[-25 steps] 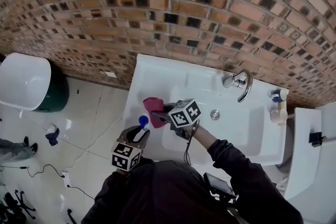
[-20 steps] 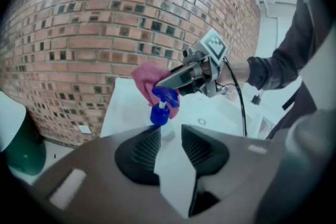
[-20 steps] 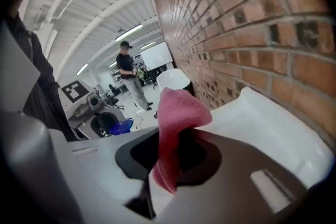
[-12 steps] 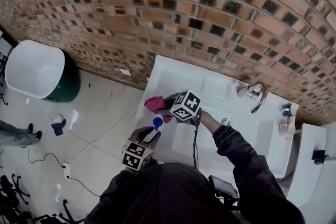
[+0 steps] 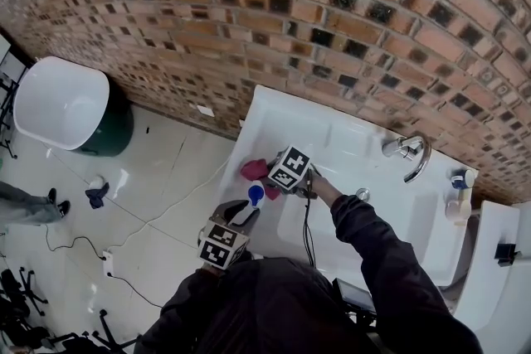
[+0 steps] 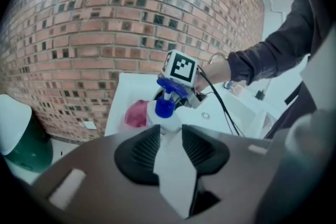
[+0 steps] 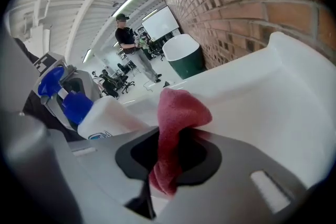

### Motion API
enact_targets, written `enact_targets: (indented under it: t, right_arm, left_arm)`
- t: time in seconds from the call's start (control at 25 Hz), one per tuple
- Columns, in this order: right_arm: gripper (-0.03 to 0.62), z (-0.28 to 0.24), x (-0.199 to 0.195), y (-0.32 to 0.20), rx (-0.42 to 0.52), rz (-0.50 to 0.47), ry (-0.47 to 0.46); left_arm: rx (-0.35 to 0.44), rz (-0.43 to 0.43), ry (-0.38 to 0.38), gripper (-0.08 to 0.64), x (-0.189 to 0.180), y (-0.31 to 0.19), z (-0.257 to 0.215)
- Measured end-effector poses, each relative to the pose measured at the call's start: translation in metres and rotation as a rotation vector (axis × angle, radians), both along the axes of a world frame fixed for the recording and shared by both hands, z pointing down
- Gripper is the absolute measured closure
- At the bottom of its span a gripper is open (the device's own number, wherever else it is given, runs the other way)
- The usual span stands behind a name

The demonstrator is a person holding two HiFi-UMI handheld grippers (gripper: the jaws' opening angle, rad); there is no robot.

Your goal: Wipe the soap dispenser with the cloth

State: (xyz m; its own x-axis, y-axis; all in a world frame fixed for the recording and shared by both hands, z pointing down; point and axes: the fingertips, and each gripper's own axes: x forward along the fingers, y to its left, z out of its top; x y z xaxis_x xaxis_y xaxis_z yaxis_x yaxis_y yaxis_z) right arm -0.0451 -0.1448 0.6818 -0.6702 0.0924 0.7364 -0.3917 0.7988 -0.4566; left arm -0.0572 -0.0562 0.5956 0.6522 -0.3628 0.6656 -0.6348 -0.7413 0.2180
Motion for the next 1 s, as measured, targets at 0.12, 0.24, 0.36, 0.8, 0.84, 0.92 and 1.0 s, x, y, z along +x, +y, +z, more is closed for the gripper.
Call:
enact_targets:
  t: [0.12,0.24,0.36,0.8,0.84,0.92,1.0]
  right_arm:
    - [0.523,-0.018,0.002,-0.005,0.057,0.063,-0.036]
    - [0.523,-0.042,0.008,-0.005,0.107,0.127,-0.091]
    - [0.523,-0.062,0.02,0.005,0.141,0.162,-0.123]
    - [0.523,-0.076,0.067,0.054,0.136,0.282,-0.143]
    - [0.523,-0.076,0.069,0.056,0.134,0.294,-0.145]
    - [0.523,-0.076,0.074,0.06,0.131,0.315,-0.146]
    - [0.523,-0.077,0.077,0.061,0.127,0.337,-0.152]
  left_arm:
    - [0.03,-0.008,-0.053,0.293,0.002,0.0,0.002]
    - [0.074,0.067,-0.075,0.186,0.012,-0.003,0.01]
    - [0.143,0.262,-0.143,0.152,0.015,-0.01,0.013]
    - [0.335,1.041,-0.415,0.112,0.015,-0.019,0.042]
    - [0.352,1.065,-0.424,0.122,0.017,-0.02,0.044]
    - [0.368,1.098,-0.428,0.163,0.019,-0.018,0.046]
    - [0.359,1.094,-0.431,0.164,0.021,-0.018,0.046]
